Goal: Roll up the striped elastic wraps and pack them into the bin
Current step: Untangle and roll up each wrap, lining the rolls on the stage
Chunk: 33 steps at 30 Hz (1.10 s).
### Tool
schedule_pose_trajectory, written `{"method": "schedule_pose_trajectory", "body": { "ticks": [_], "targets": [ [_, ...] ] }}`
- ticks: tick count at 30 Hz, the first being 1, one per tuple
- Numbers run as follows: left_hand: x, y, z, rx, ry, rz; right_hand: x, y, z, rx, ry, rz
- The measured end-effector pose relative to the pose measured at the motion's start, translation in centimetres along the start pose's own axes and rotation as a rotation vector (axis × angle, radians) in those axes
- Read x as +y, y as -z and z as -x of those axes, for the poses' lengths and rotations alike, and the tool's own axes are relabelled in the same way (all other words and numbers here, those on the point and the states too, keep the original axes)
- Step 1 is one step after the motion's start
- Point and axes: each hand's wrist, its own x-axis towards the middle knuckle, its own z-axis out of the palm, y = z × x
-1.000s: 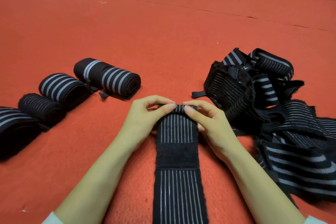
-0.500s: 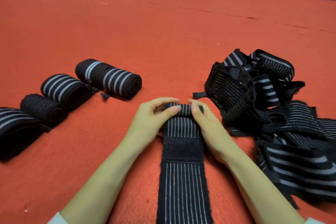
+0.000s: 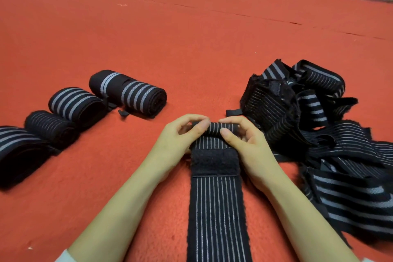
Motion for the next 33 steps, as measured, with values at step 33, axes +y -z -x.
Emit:
{"method": "schedule_pose_trajectory", "body": {
  "ticks": [33],
  "targets": [
    [0.28,-0.02,0.05,-0.071,0.129,0.137,0.15,0.14,-0.23,0.039,-0.063,-0.048]
  ]
}}
